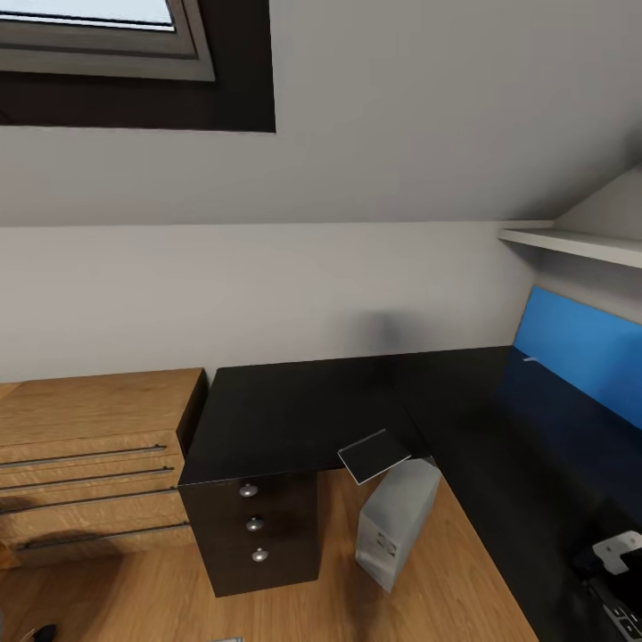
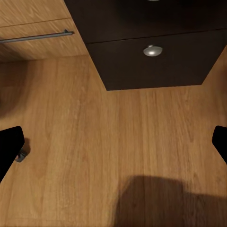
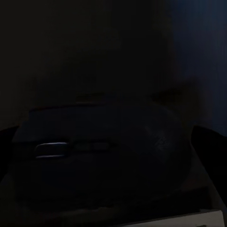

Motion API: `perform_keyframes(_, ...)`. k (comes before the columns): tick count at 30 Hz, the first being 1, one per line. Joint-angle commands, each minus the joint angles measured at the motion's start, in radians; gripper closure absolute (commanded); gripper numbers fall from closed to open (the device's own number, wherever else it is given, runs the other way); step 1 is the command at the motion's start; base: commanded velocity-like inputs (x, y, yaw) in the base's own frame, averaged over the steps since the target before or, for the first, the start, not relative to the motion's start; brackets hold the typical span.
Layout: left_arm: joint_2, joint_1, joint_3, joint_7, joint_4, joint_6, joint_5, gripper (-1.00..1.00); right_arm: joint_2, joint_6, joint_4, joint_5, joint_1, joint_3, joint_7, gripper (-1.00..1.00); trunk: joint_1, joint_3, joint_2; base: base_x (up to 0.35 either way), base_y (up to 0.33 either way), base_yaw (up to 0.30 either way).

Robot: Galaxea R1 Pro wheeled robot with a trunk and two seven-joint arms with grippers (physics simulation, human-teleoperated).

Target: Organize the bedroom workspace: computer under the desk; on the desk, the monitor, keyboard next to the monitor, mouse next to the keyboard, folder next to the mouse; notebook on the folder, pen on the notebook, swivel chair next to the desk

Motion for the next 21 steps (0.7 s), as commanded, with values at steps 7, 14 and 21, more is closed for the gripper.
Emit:
perform_keyframes(7, 0.001, -0.001, -0.005, 0.007, -0.002, 0.000, 0.007, -1.00, 0.003, 0.004, -0.012, 0.002, -0.002, -0.009, 0.003, 1.00, 0.000, -0.001, -0.001, 0.000, 0.000, 0.000)
perform_keyframes(14, 0.000, -0.001, -0.005, 0.005, -0.002, 0.000, 0.007, -1.00, 0.003, 0.004, -0.012, 0.001, -0.002, -0.010, 0.001, 1.00, 0.000, -0.001, -0.001, 0.000, 0.000, 0.000)
perform_keyframes(21, 0.000, -0.001, -0.006, 0.005, -0.002, 0.000, 0.007, -1.00, 0.004, 0.004, -0.012, -0.001, -0.002, -0.010, 0.000, 1.00, 0.000, -0.001, -0.001, 0.000, 0.000, 0.000)
